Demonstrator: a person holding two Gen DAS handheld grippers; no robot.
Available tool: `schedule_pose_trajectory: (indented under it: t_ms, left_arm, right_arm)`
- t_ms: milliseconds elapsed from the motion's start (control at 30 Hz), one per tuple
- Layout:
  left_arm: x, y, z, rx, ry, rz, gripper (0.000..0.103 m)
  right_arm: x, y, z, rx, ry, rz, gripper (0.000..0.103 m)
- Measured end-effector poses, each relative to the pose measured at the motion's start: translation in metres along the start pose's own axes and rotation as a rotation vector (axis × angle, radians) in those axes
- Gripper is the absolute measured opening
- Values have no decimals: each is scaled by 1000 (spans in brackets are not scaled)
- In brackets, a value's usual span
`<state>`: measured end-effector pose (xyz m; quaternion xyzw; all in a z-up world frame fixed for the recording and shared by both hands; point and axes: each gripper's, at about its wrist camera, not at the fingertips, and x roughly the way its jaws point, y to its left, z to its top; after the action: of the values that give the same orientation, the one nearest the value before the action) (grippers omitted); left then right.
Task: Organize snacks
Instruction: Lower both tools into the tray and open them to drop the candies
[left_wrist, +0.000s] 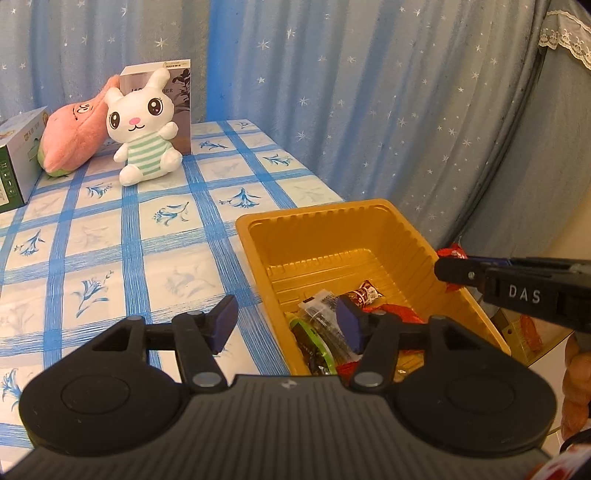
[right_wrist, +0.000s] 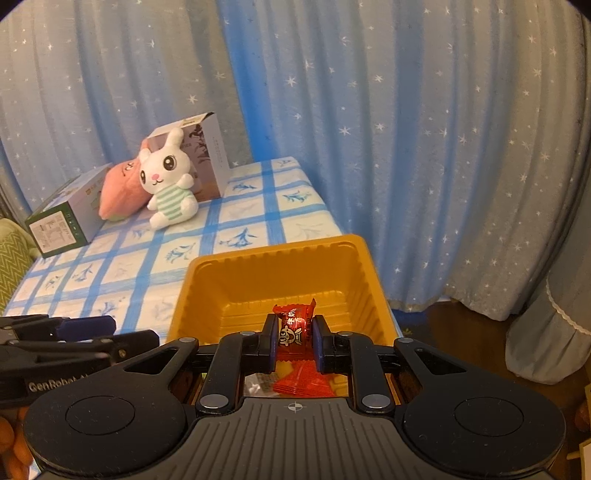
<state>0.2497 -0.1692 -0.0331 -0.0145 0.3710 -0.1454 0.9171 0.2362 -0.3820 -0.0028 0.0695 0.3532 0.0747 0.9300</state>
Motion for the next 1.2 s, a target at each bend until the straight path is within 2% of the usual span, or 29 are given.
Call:
schedule_pose_trajectory:
  t_ms: [467, 600, 667, 700, 733, 833, 1200]
  left_arm:
    - [-2, 3, 0, -5, -7, 14, 67]
    - [-3, 7, -1, -15, -7, 13, 81]
    - [-5, 8, -3, -14, -7, 18, 85]
    - [-6, 9, -4, -14, -9, 22, 87]
    - [-7, 10, -5, -17, -10, 26, 90]
    - [-13, 15, -8, -44, -22, 17, 97]
    - [-48, 8, -15, -56, -46, 37, 103]
  right_arm:
    - [7, 11, 7, -10, 5, 17, 19]
    - [15, 11, 9, -6, 5, 81, 20]
    - [16, 9, 11, -1, -2, 75, 34]
    - [15, 7, 12, 12, -5, 68, 53]
    - [13, 4, 12, 32, -11, 66, 62]
    - [5, -5, 12, 67, -16, 64, 62]
    - [-38, -16, -4, 136, -3, 9, 62]
